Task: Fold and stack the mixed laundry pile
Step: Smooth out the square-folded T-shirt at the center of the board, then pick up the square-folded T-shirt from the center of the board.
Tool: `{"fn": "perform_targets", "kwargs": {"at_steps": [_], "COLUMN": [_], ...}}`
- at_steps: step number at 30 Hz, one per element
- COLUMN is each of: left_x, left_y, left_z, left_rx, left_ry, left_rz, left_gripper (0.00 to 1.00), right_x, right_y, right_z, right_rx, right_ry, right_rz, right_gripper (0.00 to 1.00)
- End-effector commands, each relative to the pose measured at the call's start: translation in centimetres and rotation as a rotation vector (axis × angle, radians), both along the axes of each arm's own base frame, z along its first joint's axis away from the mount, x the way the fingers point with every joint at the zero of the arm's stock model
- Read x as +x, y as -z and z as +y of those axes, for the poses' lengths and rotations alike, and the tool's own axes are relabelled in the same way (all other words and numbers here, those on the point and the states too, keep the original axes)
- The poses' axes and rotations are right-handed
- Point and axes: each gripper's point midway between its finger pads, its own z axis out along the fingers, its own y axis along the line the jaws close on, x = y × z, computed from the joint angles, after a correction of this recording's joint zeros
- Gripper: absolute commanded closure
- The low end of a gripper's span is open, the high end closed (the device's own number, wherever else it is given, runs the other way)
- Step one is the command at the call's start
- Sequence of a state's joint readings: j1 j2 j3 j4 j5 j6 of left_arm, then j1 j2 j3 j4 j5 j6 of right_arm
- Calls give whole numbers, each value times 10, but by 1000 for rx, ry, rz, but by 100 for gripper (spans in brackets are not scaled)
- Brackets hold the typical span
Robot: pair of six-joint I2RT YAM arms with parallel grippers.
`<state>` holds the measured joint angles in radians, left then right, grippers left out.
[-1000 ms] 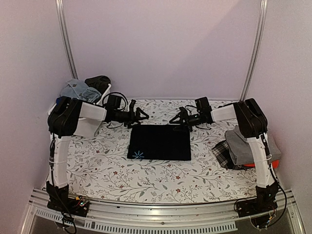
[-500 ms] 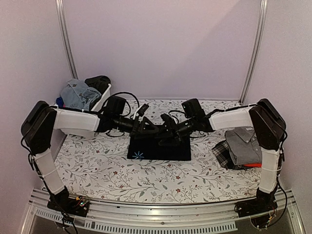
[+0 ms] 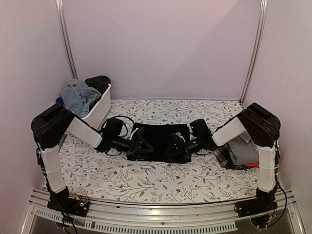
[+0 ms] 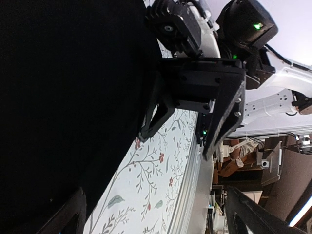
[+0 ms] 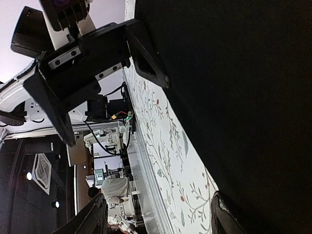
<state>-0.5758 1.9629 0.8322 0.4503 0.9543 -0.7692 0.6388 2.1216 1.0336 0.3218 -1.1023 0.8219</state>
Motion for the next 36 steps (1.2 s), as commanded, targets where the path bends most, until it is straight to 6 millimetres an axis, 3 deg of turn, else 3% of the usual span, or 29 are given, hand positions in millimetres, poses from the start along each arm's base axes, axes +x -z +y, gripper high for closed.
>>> {"fn": "perform_targets", "kwargs": {"at_steps": [1,5,7,13,15,18,20,24,30,33,36], "left_x": [-3,3,15,55,63,62,58,50,13,-2,-13], "left_y": [43,36,21,-65,-98,-119,-118,-97,-61,-37,-23], "left_z": [51,68,73,70,61,31,7,-40,-113,-137,-155], "left_rx": [116,119,160,279,287,322,371,450,458,469,460], "left_ry": [-132,-154,-150,-162,-169,-98,-30,88,324,425,484], "left_rz": [133,116,9,-425,-576,-733,-819,-931,-1064,-1085,-1120], "left_gripper": [0,0,0,0,0,0,0,2,21,32,36], "right_x": [-23,-29,-27,1,11,24,29,30,27,23,19], "right_y": [53,38,26,-40,-64,-76,-82,-71,-64,-56,-53], "right_z": [-51,-62,-65,-69,-76,-93,-105,-129,-147,-152,-155], "right_rx": [-170,-154,-161,-180,-189,-251,-280,-356,-387,-399,-402], "right_ry": [102,110,121,186,230,312,361,429,479,487,488], "right_rz": [183,170,152,-48,-114,-165,-184,-138,-97,-66,-52], "right_gripper": [28,28,28,28,28,29,29,29,29,29,29]}}
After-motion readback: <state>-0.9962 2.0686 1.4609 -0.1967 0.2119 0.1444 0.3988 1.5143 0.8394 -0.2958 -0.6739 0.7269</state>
